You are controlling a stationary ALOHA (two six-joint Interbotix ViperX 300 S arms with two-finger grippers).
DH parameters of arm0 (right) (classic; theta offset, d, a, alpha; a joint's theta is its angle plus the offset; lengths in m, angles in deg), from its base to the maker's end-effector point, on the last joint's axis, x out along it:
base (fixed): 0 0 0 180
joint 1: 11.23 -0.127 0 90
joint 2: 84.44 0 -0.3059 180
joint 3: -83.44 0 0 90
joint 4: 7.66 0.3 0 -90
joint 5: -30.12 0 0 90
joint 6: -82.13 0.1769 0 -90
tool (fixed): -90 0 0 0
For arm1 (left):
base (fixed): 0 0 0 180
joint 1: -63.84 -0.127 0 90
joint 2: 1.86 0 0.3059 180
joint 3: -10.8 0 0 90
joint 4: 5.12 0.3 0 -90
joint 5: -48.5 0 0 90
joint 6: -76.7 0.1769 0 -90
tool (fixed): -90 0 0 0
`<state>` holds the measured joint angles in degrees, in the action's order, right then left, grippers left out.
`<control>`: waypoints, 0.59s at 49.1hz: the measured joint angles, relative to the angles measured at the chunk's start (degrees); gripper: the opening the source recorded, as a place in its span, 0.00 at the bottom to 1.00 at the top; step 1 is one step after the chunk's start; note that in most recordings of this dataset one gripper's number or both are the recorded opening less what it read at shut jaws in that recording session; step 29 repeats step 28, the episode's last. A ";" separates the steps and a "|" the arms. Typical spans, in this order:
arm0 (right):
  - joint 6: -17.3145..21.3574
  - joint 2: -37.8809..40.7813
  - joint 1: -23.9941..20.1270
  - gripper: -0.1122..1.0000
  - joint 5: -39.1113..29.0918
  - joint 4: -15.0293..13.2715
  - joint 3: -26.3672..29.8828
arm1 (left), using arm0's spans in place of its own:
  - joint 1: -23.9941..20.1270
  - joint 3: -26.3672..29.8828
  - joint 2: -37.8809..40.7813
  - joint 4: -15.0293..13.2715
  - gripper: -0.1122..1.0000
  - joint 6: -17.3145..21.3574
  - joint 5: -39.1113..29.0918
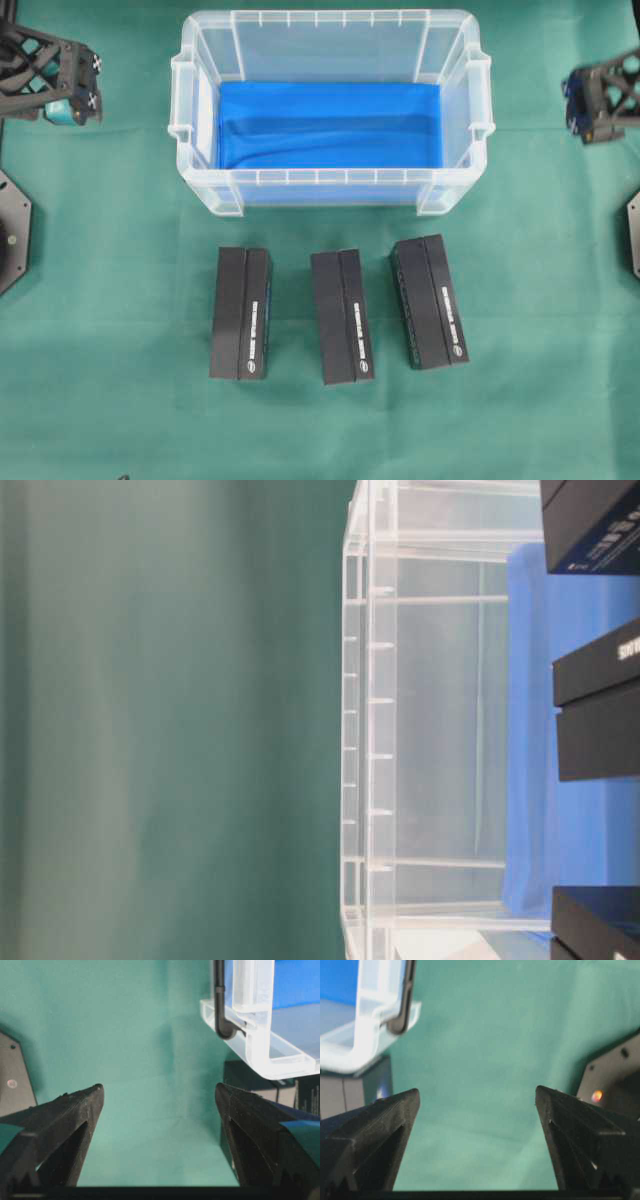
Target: Take out the box from the case.
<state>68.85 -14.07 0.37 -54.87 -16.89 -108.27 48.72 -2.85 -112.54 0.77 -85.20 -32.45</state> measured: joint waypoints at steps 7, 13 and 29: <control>-5.19 0.18 5.45 0.93 1.14 1.32 0.00 | 0.00 0.00 0.09 -0.09 0.92 0.00 -0.09; -8.00 1.14 7.73 0.93 1.76 2.11 0.00 | 0.00 0.00 0.00 -0.09 0.92 0.00 -0.09; -8.88 2.20 8.88 0.93 3.34 2.37 0.00 | 0.00 0.09 -0.09 0.00 0.92 0.00 -0.09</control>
